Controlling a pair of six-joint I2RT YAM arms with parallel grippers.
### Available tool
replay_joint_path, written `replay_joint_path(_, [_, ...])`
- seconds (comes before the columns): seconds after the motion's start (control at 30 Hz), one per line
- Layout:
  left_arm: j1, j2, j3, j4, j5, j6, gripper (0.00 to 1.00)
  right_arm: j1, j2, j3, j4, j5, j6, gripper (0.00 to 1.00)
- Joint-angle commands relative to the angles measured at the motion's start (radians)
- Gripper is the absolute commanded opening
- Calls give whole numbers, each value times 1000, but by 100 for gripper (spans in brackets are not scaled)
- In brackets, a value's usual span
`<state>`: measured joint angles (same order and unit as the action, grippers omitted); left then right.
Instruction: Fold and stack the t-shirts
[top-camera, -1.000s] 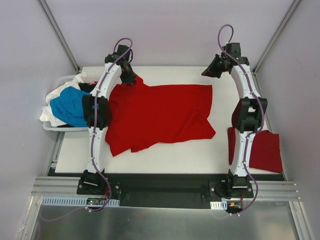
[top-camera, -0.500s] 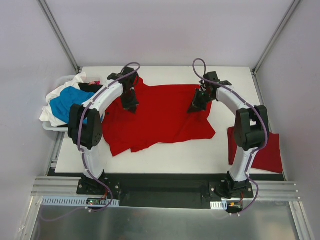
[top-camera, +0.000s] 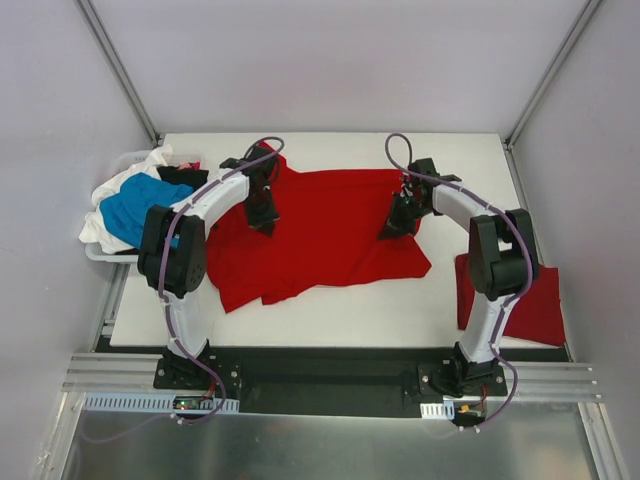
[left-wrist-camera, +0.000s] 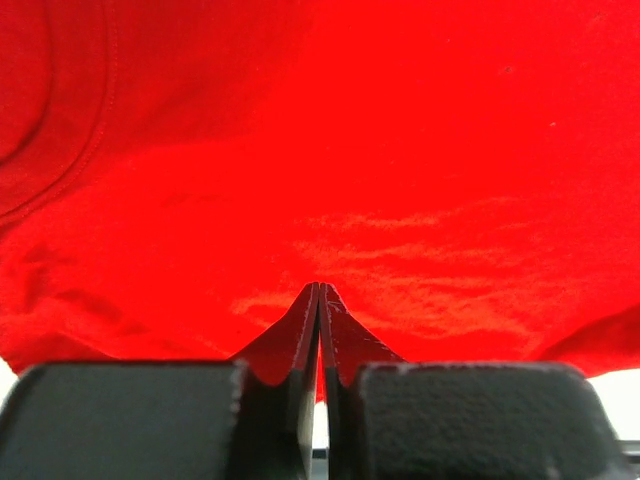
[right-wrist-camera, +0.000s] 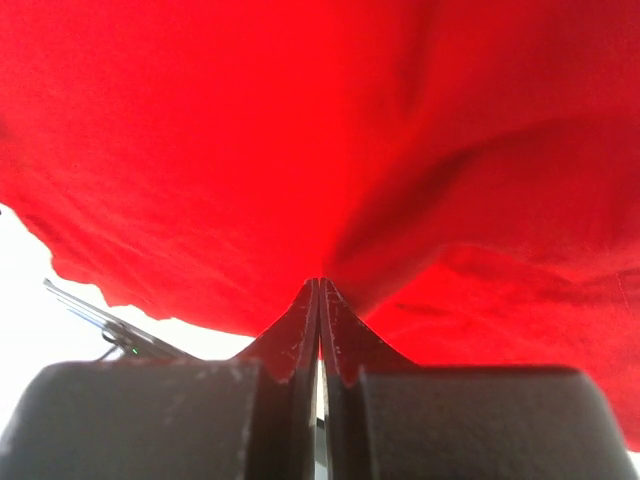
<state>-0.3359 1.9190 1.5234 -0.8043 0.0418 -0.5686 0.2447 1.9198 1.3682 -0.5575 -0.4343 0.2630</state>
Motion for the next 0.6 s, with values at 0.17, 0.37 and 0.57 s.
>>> replay_joint_path(0.17, [-55, -216, -198, -56, 35, 10, 16, 8, -194, -89, -160, 42, -111, 62])
replay_joint_path(0.37, [-75, -377, -246, -142, 21, -17, 31, 11, -329, -135, -222, 68, -105, 71])
replay_joint_path(0.57, [-83, -397, -344, -141, -11, -33, 25, 10, -338, -209, -180, 74, -102, 44])
